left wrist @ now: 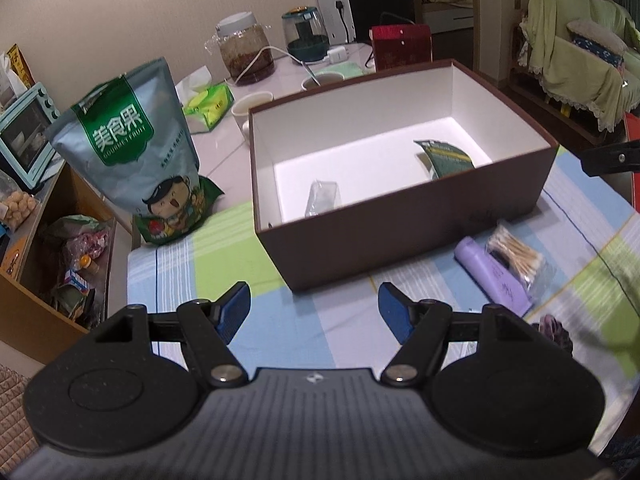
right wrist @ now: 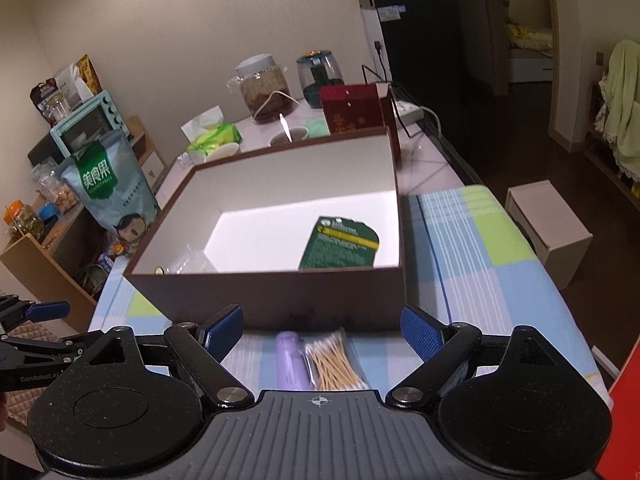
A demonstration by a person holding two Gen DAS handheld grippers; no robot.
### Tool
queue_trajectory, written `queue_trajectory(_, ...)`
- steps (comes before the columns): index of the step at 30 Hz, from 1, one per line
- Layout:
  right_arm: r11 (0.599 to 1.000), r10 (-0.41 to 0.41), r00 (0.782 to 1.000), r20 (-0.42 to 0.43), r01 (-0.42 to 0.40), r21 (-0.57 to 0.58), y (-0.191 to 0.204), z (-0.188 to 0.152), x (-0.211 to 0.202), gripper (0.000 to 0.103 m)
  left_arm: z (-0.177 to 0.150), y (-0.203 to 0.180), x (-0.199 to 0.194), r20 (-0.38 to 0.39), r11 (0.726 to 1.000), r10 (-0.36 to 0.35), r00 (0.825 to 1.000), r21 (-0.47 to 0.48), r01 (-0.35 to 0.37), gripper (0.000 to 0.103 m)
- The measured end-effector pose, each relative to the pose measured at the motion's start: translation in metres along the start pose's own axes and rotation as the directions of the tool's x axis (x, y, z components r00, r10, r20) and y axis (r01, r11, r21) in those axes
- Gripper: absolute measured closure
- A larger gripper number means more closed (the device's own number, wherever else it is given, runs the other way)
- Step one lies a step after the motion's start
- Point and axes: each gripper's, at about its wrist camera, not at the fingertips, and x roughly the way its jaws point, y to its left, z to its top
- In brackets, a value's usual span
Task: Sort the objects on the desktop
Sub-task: 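Grasp the white pill bottle with the left gripper while the right gripper grasps the cotton swab bag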
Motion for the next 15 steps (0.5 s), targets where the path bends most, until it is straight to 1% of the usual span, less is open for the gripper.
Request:
queue_trajectory(9, 1.0, 0.005, 1.0, -0.028, -0.005, -0.01, -0.006, -0.017, -0.002, 0.015, -0.014, -0.007, 0.008, -0.032, 1.0, -0.015, 0.999, 0.01, 0.015, 0.036)
queue_trajectory(12, 1.0, 0.01, 0.999, -0.046, -0.01, -0.005, -0.012, -0.025, 0.0, 0.015, -0.023, -0.003, 0.011, -0.041, 0.999, -0.046, 0.998, -0.022, 0.045, 0.036)
queue_trajectory(15, 1.0, 0.0, 0.997, -0.076, 0.001, 0.008, -0.023, -0.034, 0.002, 0.015, -0.037, 0.005, 0.018, -0.07, 0.992, -0.107, 0.992, -0.08, 0.102, 0.036)
